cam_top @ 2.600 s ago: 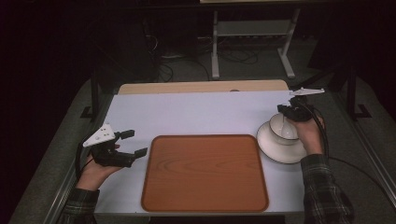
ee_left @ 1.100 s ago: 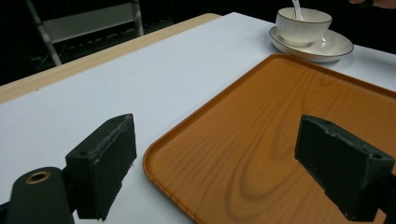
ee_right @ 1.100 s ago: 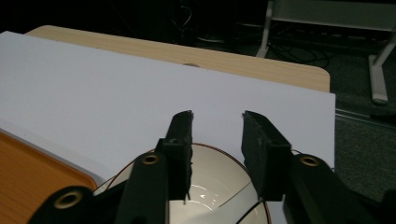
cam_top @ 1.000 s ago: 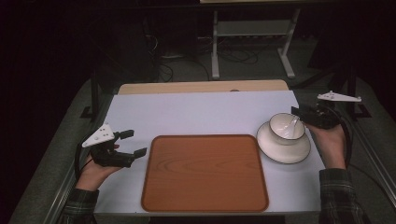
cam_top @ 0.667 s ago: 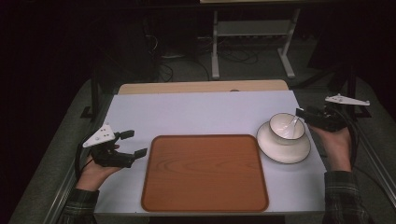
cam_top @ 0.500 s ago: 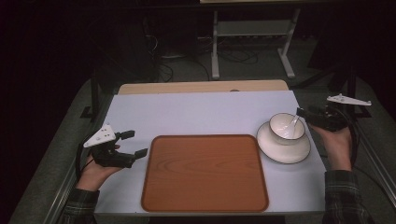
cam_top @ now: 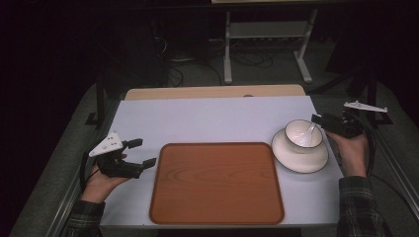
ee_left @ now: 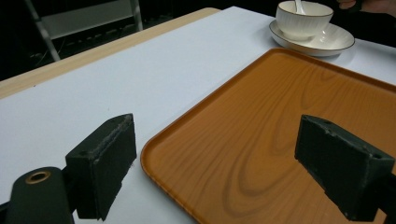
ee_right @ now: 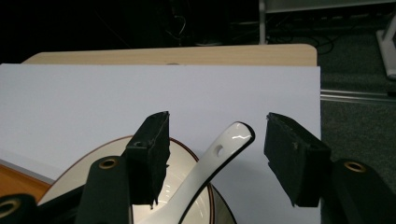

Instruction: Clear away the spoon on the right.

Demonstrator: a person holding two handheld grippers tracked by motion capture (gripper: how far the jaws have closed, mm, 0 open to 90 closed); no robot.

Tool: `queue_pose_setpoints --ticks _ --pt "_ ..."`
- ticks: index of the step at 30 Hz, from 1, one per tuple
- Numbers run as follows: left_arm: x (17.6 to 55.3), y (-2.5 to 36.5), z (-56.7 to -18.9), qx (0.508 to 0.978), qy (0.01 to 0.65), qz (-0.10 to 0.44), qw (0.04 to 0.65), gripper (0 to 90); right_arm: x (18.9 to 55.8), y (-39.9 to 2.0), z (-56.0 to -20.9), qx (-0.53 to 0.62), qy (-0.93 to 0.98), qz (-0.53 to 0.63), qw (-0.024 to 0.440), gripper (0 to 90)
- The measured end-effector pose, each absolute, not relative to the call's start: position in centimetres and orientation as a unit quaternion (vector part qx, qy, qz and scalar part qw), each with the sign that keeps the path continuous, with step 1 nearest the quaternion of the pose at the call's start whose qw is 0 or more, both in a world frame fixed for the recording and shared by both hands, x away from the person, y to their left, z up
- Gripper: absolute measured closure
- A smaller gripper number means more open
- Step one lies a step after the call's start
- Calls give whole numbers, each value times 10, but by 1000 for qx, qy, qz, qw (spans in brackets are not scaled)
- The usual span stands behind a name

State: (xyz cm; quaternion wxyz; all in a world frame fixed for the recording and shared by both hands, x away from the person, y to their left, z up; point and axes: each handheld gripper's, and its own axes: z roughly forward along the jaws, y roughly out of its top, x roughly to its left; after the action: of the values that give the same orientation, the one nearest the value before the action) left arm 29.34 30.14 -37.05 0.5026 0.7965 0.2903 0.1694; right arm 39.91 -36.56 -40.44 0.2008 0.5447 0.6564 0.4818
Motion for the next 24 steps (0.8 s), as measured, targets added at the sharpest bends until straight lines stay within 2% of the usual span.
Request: queue_pose_setpoints --ticks 8,15,24 --pt "293 301 -371 798 291 169 500 120 409 -363 -416 550 659 481 181 428" --pt "294 301 -371 798 291 169 500 120 411 -362 -420 550 661 482 166 494" --pt "294 301 -371 798 291 169 500 120 410 -361 -420 546 666 479 169 583"
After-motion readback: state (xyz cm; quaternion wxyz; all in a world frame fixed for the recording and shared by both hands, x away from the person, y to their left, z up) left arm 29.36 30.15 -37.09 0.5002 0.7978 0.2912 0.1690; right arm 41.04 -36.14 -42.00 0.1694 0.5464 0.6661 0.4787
